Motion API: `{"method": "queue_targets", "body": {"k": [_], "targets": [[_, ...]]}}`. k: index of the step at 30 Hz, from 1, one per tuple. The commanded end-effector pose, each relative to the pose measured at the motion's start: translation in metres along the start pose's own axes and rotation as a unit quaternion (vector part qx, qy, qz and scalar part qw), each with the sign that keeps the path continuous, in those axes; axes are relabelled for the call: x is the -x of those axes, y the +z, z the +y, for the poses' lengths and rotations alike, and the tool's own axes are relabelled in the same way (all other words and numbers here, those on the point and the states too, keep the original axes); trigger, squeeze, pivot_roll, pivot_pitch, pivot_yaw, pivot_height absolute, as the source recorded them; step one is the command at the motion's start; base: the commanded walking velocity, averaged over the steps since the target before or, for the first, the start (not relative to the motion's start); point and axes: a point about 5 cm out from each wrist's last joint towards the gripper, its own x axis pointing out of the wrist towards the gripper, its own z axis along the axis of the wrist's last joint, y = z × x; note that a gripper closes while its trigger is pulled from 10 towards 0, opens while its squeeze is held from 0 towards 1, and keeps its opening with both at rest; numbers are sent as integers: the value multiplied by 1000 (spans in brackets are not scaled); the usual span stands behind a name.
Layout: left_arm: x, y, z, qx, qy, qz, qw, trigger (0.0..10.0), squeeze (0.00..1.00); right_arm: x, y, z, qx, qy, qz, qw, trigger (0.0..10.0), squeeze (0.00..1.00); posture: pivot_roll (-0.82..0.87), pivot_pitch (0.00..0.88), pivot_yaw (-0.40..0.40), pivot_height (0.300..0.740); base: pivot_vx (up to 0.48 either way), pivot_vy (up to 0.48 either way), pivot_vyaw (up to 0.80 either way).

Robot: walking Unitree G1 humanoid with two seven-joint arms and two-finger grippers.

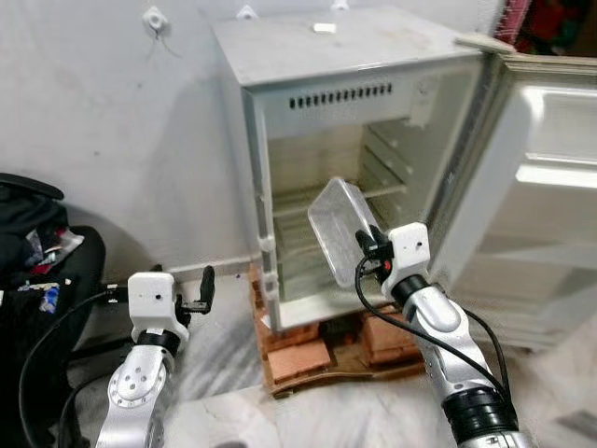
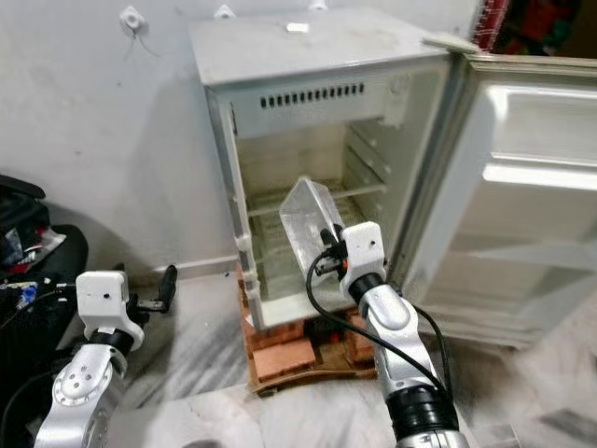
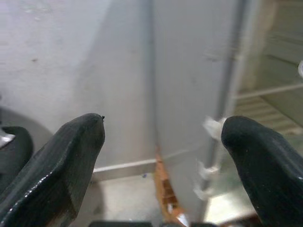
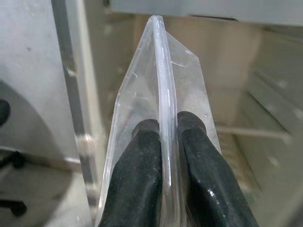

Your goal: Restocking fridge

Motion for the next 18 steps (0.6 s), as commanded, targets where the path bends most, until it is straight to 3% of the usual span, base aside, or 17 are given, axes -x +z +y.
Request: {"method": "queue_targets", "body": {"k": [1, 6, 18], "targets": [[0, 0, 7, -7, 12, 4, 1000, 10000, 0, -5, 7, 8, -1, 15, -14, 1000, 10000, 0, 23, 0, 7, 740, 465, 0, 0], [0, 1, 7, -8, 15, 1, 1000, 10000, 0, -5, 7, 7, -1, 16, -14, 1000, 10000, 0, 31, 0, 11, 740, 461, 0, 0], [9, 2, 5, -10, 23, 6, 1000, 10000, 0, -9, 13, 8, 10, 35, -18, 999, 10000, 0, 49, 31, -2, 740, 0, 0, 0]]}}
